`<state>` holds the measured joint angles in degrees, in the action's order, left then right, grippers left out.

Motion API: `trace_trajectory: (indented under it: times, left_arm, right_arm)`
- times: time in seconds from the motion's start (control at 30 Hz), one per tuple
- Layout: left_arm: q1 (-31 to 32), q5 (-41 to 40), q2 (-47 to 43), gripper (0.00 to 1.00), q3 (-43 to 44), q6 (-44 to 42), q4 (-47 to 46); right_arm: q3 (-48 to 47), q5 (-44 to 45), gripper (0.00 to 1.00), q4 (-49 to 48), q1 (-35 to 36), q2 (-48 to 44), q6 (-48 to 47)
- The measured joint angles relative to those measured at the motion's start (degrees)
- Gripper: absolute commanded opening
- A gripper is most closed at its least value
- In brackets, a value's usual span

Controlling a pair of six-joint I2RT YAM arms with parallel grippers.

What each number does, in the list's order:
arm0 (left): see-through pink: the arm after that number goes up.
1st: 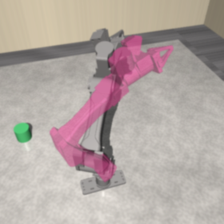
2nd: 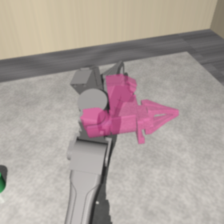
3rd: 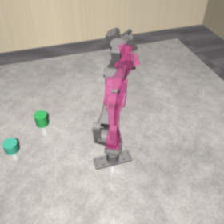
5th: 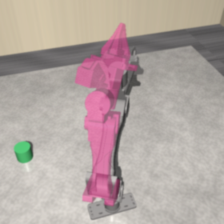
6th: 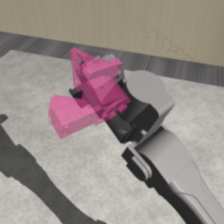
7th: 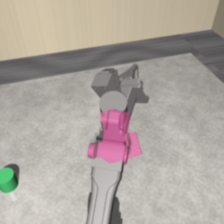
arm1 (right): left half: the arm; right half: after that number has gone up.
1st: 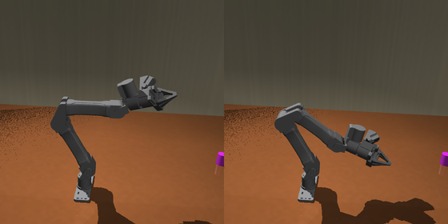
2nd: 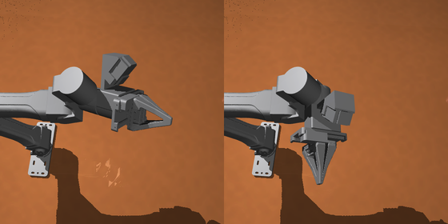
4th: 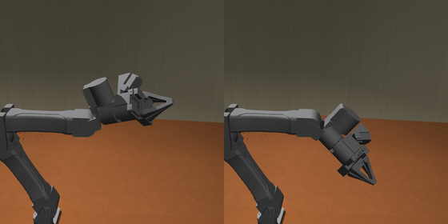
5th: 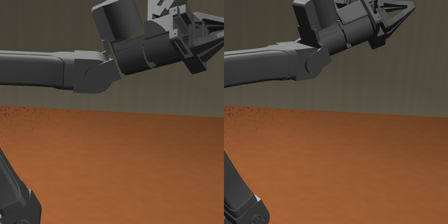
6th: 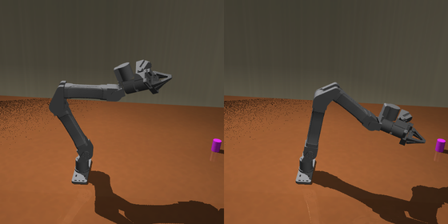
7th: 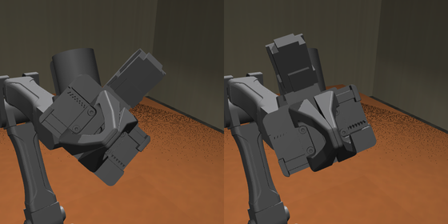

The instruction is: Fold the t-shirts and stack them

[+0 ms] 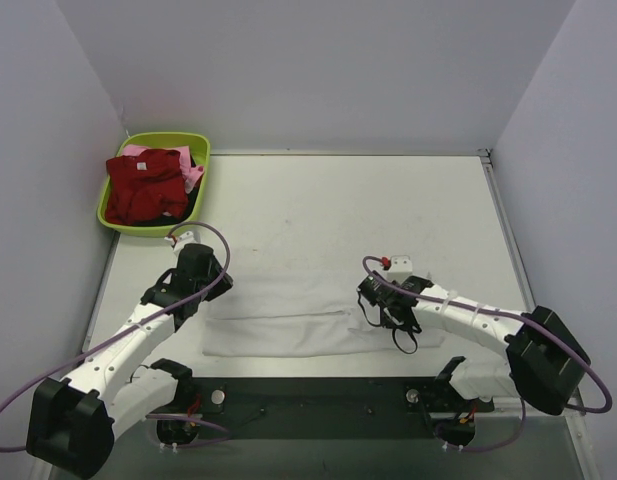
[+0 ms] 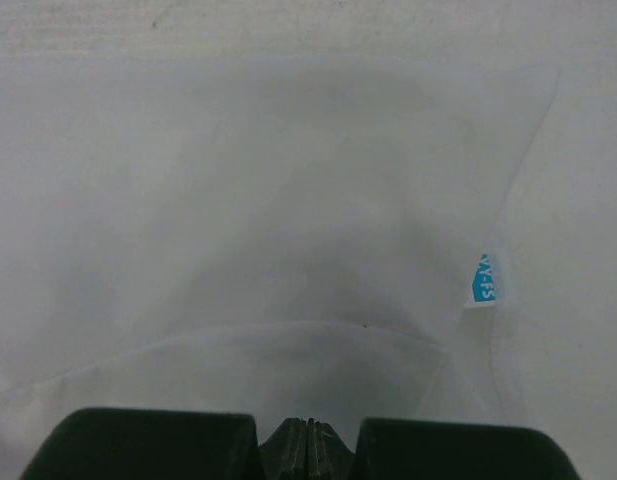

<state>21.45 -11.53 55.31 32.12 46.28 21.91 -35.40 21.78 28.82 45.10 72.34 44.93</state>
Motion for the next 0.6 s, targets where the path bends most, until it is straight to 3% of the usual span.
trace_trajectory:
  times: [0.6]
  left_arm:
    - [0.0, 0.02, -0.02, 0.38, -0.55, 0.0, -0.11]
  right_arm:
    - [-1.07, -2.05, 0.0, -1.44, 19.85, 6.08, 6.84]
